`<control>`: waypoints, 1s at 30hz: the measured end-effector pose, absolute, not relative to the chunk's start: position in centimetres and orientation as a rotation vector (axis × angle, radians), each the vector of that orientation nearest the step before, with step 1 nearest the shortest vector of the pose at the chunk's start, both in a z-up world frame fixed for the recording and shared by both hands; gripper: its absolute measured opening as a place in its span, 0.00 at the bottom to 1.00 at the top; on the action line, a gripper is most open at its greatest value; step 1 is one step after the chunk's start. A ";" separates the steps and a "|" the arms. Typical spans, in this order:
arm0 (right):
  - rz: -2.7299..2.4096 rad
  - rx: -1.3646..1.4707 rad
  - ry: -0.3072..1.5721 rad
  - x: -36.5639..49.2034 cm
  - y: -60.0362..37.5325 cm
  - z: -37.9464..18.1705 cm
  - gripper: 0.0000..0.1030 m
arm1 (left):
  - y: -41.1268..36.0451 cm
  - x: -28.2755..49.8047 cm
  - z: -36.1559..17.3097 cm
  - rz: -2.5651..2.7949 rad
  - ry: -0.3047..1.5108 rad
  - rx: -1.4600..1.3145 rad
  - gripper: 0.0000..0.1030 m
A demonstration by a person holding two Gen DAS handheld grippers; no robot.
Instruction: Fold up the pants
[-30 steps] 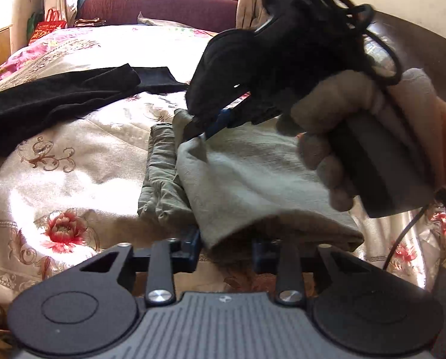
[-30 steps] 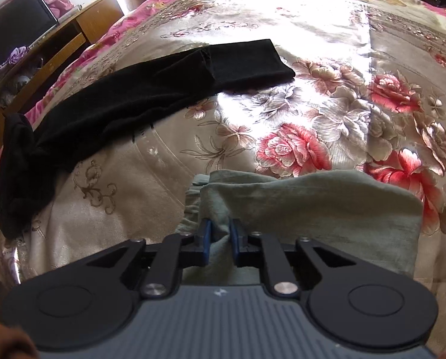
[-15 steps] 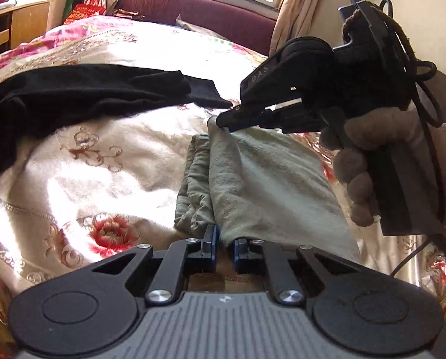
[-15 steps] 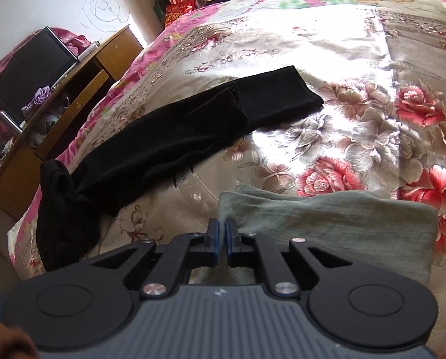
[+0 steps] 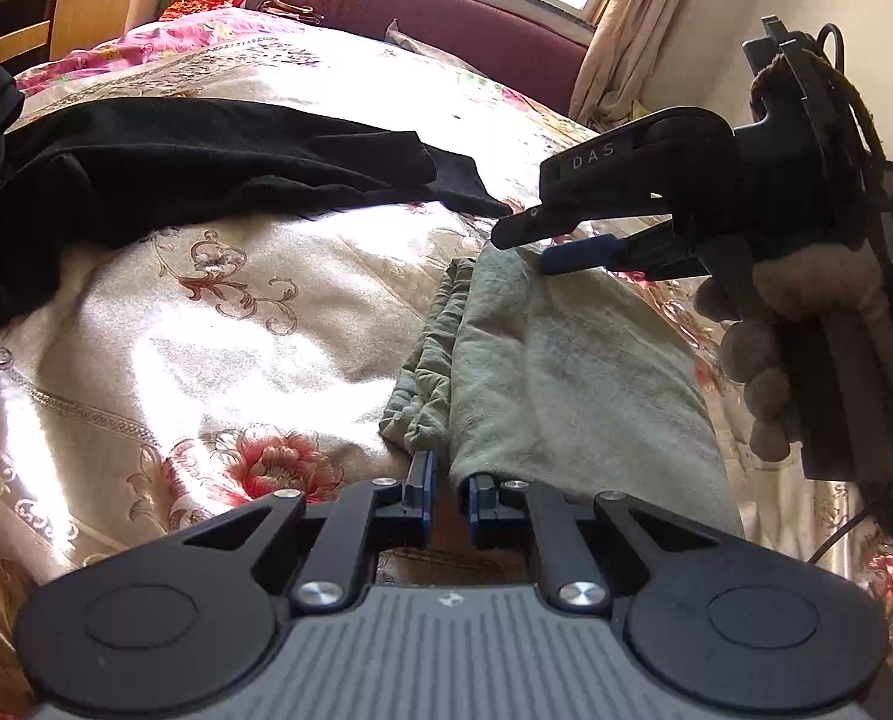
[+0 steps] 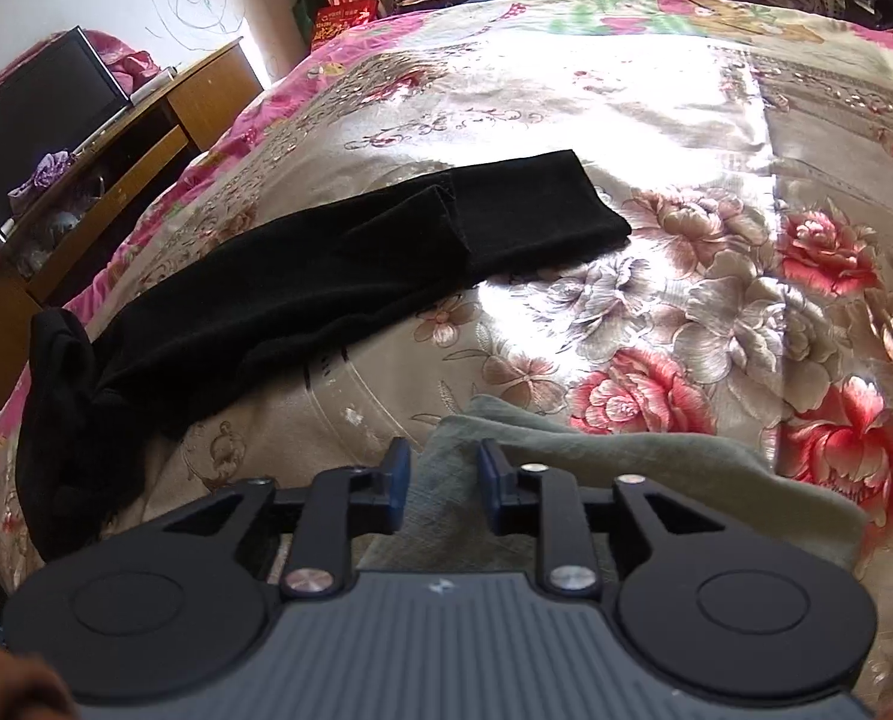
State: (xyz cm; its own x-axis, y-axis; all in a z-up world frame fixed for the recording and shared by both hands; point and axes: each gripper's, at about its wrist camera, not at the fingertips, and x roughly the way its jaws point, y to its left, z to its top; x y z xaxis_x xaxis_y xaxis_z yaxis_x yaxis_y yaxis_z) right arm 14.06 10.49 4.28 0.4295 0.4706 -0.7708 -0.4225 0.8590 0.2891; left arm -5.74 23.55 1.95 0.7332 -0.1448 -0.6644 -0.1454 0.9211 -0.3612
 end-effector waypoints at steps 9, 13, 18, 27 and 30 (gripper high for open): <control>0.583 -0.077 1.009 14.4 11.4 1.9 0.06 | 24.1 -5.3 2.8 0.016 0.712 -0.395 0.25; 0.585 -0.021 0.951 15.1 10.8 4.0 0.05 | 24.4 -4.7 3.2 0.060 0.685 -0.354 0.25; 0.590 -0.078 0.984 15.6 13.1 1.8 0.23 | 25.3 -4.4 1.8 0.097 0.766 -0.358 0.30; 0.637 0.100 0.897 12.7 6.4 4.9 0.48 | 25.4 -6.8 4.2 0.166 0.725 -0.241 0.39; 0.592 0.144 0.904 11.2 2.1 4.8 0.49 | 25.4 -7.1 5.8 0.171 0.692 -0.206 0.39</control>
State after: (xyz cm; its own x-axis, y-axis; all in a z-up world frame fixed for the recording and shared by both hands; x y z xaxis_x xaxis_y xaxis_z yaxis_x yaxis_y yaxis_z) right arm 11.17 2.09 4.83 0.4718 0.5401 -0.6969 -0.4224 0.8323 0.3590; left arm -7.14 25.37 5.85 0.7576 0.0879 -0.6468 -0.2242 0.9657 -0.1314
